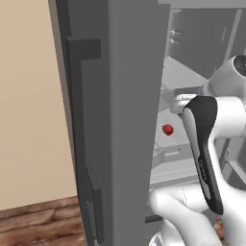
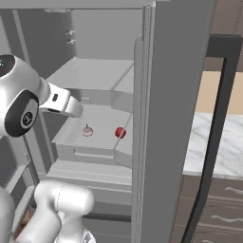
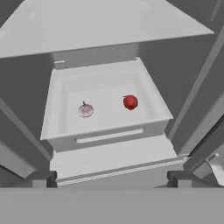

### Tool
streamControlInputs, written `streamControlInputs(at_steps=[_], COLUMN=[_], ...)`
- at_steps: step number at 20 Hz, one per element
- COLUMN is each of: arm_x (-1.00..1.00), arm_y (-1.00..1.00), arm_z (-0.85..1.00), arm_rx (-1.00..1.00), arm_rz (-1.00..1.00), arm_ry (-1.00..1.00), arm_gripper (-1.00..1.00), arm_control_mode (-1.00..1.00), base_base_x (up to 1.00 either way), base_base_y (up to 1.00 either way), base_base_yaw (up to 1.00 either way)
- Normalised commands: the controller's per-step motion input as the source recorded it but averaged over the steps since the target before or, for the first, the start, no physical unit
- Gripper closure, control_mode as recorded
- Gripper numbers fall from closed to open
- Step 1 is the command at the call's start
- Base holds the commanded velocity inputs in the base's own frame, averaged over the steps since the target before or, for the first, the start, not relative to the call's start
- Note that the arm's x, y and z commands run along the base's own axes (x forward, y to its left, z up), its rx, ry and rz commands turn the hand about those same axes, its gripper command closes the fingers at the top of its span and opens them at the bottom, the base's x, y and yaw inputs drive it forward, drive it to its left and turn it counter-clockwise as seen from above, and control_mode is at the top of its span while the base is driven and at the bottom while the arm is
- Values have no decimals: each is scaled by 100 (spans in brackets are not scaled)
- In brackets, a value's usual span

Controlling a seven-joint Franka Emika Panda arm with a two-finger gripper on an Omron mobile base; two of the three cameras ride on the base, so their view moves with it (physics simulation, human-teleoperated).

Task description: Retrieve the bottle and the shaker from the cabinet and place them next to the mixing bowl on the counter. Then add garlic from the fridge to the mixing bowl.

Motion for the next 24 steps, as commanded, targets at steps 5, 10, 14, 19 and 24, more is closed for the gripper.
streamControlInputs(at_steps=[5,10,14,19,24], arm_x=[11,4,29,74,59], arm_y=[-7,8,27,8,-1], arm_z=[-37,-52,-21,-8,-58], arm_rx=[7,1,-7,-11,0], arm_rz=[5,11,6,7,9], arm_ry=[-16,-13,25,39,21], arm_gripper=[-100,-100,-100,-100,-100], arm_control_mode=[-100,-100,-100,-100,-100], base_base_x=[0,0,0,0,0], base_base_y=[0,0,0,0,0], base_base_yaw=[0,0,0,0,0])
